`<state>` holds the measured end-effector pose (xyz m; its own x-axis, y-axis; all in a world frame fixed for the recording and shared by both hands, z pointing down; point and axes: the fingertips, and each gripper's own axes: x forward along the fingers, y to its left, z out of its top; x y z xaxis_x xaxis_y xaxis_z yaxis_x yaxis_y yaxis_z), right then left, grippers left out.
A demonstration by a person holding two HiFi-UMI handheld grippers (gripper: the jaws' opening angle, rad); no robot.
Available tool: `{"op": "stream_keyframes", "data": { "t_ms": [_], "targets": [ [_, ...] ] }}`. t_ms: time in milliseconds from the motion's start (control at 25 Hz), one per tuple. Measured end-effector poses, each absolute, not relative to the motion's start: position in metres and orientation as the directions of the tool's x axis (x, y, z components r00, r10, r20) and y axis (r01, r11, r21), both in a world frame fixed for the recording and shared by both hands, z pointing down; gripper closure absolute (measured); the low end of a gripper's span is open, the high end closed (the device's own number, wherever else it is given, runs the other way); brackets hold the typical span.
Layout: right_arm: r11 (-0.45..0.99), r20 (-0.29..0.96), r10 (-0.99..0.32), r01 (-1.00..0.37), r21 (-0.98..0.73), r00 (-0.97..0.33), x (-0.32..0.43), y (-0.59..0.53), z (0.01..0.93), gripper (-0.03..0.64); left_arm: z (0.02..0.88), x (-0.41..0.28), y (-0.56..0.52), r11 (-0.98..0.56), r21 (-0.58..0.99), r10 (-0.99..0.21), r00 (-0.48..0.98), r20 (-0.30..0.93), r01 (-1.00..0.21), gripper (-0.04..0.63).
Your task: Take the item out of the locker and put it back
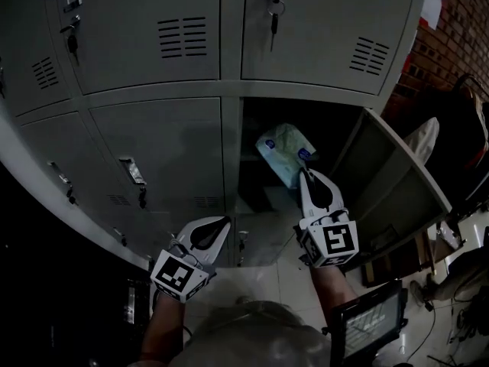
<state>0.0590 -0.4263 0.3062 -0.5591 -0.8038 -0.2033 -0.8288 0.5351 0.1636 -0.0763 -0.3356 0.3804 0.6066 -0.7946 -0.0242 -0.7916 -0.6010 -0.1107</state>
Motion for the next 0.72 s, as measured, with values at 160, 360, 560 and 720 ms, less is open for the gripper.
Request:
{"op": "stream_keyframes", "data": {
  "t_ms": [160,360,560,720],
  "targets": [
    [0.507,-0.202,-0.823,-0.847,0.158,-0.531,0.055,-0.455,0.304,0.615,0.368,-0.079,-0.352,-0.631,-0.053,-0.772,0.633,-0.058,-0.774,0.591],
    [0.452,-0.195,-0.854,-0.873,0.183,-0.483,0.052,-0.483,0.306,0.615,0.366,-0.09,-0.369,-0.641,-0.074,-0.764,0.644,-0.039,-0.764,0.591],
    [0.444,-0.127,-0.87,-0.87,0.212,-0.475,0.041,-0.511,0.327,0.612,0.373,-0.1,-0.382,-0.641,-0.072,-0.765,0.644,-0.018,-0.764,0.591],
    [0.447,-0.128,-0.869,-0.869,0.212,-0.478,0.038,-0.519,0.331,0.432,0.373,-0.103,-0.389,-0.644,-0.066,-0.763,0.646,-0.02,-0.762,0.591]
  ]
}}
